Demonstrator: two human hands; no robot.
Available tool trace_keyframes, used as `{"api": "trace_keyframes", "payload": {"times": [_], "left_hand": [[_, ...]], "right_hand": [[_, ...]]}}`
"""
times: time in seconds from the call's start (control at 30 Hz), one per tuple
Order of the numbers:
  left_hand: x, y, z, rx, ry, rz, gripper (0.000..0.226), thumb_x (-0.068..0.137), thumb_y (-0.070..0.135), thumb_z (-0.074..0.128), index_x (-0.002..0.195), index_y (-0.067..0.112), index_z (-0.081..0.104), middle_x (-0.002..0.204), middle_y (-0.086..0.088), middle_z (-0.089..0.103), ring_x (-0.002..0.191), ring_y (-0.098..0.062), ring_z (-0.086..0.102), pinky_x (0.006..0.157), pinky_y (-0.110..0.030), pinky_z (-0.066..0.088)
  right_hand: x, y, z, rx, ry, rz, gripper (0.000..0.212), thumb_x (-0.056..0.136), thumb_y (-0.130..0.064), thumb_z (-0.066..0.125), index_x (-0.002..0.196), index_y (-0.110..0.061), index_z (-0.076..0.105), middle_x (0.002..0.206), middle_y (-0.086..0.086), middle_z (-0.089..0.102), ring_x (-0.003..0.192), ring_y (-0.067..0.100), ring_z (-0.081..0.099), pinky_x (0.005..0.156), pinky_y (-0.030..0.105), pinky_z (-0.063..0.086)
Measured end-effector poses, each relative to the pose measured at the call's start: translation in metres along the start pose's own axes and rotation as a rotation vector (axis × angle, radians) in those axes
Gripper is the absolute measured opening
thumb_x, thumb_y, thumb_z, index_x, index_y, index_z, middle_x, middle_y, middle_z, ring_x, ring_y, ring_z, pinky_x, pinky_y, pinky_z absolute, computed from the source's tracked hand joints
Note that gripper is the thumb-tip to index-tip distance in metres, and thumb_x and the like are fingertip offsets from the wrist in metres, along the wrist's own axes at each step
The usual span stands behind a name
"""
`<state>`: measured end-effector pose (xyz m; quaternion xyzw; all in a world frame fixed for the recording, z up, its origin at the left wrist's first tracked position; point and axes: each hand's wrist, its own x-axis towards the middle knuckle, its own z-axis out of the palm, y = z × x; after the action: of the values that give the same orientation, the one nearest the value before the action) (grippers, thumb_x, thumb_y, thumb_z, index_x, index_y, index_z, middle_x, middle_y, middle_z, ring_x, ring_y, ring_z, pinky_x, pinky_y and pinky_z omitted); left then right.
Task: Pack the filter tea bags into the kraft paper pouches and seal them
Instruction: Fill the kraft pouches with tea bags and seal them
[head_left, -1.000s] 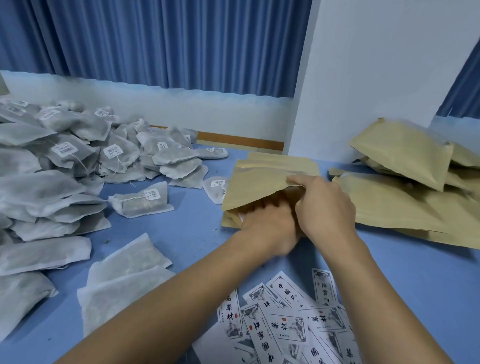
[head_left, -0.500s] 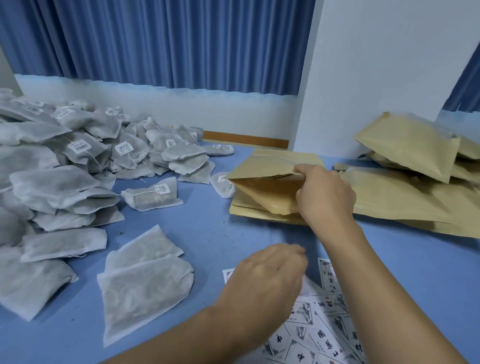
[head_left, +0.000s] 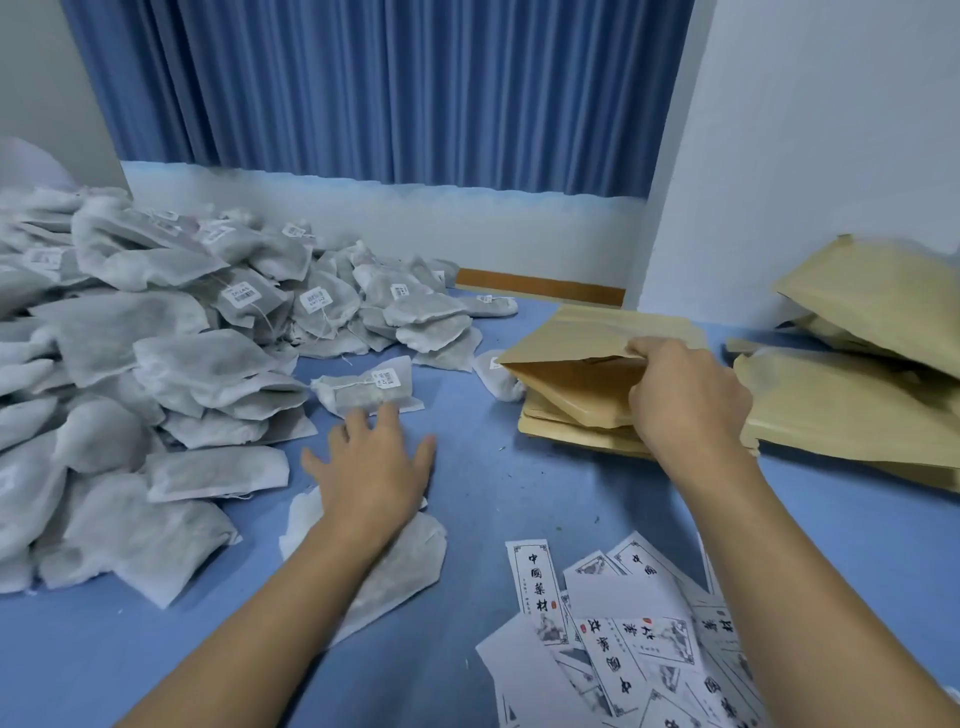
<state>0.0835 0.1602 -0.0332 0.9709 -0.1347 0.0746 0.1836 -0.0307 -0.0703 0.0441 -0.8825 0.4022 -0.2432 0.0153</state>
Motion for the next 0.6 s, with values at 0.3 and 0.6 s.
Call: {"api": "trace_keyframes", "payload": {"times": [0.3,0.6], "left_hand": [[0.032,0.059,0.025,-0.823,0.15,-0.012,0.026,0.105,0.031,0.041,0.102,0.011,0.058,0.099,-0.004,0.063,0.096,-0.026,0.058,0.073,-0.029,0.033],[0.068,0.021,-0.032,-0.381,0.529,0.412,0.019,0.094,0.022,0.055,0.099,0.013,0.07,0.123,-0.008,0.061,0.119,-0.028,0.052,0.111,-0.051,0.032]], "right_hand": [[-0.007,-0.011,0.025,0.022,-0.031,-0.048,0.034,0.092,-0.01,0.048,0.111,-0.033,0.065,0.079,0.002,0.047,0.073,0.03,0.041,0.064,0.032,0.031],[-0.012,-0.025,0.041,0.032,-0.085,-0.2,0.044,0.094,-0.004,0.046,0.127,-0.029,0.059,0.106,0.007,0.067,0.091,0.034,0.06,0.069,0.035,0.04]]}}
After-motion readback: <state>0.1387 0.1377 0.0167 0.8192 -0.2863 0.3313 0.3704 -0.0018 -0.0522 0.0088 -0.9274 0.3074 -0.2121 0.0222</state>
